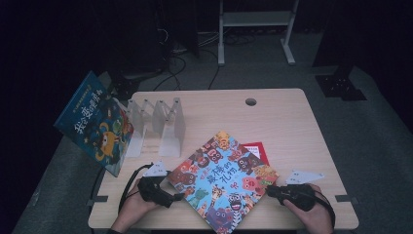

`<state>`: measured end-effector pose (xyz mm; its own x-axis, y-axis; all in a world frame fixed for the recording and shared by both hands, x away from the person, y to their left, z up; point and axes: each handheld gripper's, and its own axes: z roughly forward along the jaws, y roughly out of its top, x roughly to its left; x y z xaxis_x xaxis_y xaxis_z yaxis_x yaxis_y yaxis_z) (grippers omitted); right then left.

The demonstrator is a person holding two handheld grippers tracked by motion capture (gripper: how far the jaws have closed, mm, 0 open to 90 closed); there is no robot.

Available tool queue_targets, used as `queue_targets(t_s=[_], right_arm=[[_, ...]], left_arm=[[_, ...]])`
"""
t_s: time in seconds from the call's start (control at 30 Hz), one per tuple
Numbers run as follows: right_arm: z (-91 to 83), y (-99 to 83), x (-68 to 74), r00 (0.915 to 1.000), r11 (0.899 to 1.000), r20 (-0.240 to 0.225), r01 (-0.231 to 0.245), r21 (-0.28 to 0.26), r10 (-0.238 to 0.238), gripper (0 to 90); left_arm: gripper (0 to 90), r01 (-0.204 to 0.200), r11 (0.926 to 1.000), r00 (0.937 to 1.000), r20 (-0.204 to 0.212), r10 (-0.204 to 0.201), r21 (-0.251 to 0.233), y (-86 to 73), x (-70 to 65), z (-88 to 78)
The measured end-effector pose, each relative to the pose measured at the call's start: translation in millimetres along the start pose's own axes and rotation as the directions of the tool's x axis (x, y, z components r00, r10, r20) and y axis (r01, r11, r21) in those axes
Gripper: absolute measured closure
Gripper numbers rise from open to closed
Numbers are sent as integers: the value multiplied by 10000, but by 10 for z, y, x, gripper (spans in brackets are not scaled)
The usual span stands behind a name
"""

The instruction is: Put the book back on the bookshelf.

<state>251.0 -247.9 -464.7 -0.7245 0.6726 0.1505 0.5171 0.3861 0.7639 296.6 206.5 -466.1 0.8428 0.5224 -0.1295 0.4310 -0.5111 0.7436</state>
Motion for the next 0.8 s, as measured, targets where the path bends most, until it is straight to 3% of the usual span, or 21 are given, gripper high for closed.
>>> queue_targets(t_s=[0.43, 0.8], right_arm=[[77, 91, -91, 9991, 10000, 418, 17, -62, -14, 802], [205, 215, -99, 9996, 9997, 207, 210, 135, -213, 820]], left_arm=[[0, 153, 9998, 9995, 286, -150, -96, 14, -6, 28], [0, 208, 9997, 9994, 274, -203, -148, 6, 13, -25]])
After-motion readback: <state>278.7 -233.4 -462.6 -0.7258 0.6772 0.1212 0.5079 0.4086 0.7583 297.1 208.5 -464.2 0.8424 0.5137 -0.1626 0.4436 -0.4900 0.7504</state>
